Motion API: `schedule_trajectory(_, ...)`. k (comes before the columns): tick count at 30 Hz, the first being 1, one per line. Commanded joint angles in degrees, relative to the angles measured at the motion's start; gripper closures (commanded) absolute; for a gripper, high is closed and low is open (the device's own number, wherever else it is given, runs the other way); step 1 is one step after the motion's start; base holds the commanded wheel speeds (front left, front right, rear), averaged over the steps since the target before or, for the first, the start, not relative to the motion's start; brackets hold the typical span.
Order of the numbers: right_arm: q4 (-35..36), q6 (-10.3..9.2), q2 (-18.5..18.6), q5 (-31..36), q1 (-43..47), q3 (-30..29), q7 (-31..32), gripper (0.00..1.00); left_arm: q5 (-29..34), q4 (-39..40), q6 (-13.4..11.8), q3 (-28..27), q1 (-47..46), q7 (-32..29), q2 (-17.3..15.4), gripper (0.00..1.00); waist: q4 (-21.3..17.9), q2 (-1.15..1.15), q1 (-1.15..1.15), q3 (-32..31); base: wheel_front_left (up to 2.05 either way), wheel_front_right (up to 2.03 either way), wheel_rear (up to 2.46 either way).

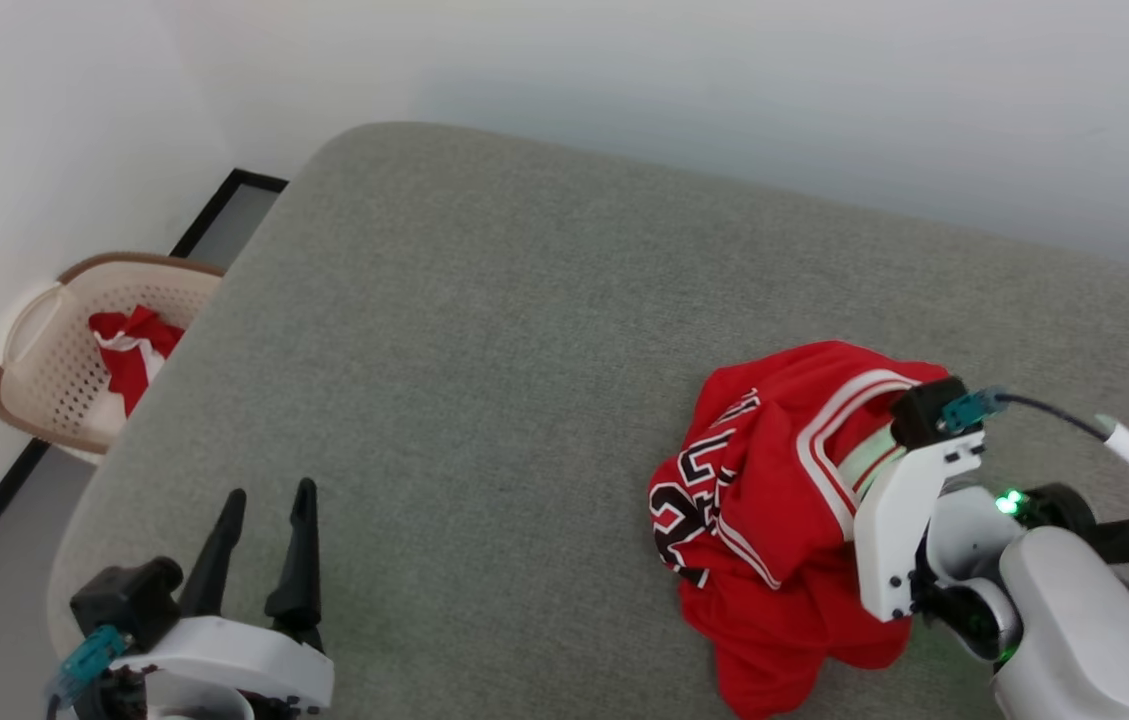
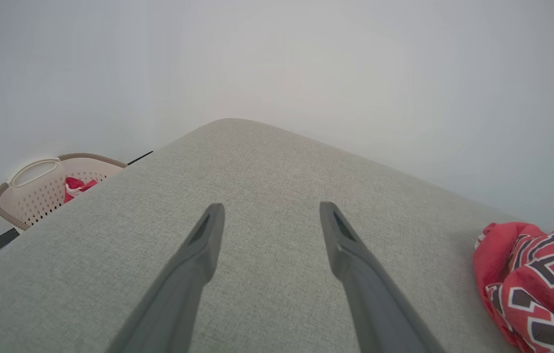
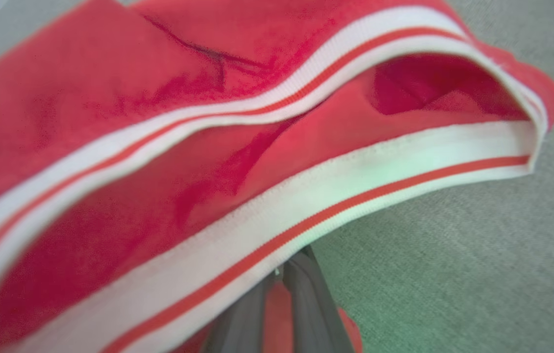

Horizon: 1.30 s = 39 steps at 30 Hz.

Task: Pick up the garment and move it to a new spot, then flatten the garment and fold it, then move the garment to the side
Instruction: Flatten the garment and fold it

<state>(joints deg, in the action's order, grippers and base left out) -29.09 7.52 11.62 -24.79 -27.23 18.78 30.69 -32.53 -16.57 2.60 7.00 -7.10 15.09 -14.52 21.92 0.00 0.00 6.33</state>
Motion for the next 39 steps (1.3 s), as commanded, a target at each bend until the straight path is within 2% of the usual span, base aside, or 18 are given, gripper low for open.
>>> schedule_trajectory(1,0.7,-0.06,0.5,-0.4,-0.7,-0.1,-0.4,1.0,0.4,-0.1,0.3,-0.5,0.2,0.0,0.1,0.0,-0.5,0.0,0.0,-0.4,0.0,0.0,0.0)
schedule_trajectory(9,7.5,-0.06,3.9,-1.2,0.0,-3.0,1.4,1.0,1.0,0.4,0.4,-2.1,1.5,0.0,0.0,0.0,-3.6,0.0,0.0,-1.8,0.0,0.0,0.0)
schedule_trajectory(16,12.3,-0.06,7.6,-0.2,2.4,-8.6,3.4,1.0,1.5,0.6,0.8,-2.7,1.9,0.0,0.1,0.0,-6.8,0.0,0.0,-2.8,0.0,0.0,0.0)
schedule_trajectory(21,13.1,-0.06,10.3,1.4,4.3,-13.2,3.9,1.0,1.7,0.5,0.9,-2.6,2.1,0.0,0.3,0.0,-8.6,0.0,0.0,-3.4,0.0,0.0,0.0)
schedule_trajectory(29,7.4,-0.06,13.2,2.8,6.7,-20.0,2.5,1.0,2.0,0.2,1.4,-2.2,1.7,0.0,0.3,0.0,-9.8,0.0,0.0,-3.3,0.0,0.0,0.0)
schedule_trajectory(39,-7.9,-0.06,12.1,2.7,4.8,-21.6,-2.8,1.0,1.9,-0.4,1.6,-1.3,0.3,-0.2,-0.1,0.0,-9.3,0.0,0.0,-2.7,0.0,0.0,0.0)
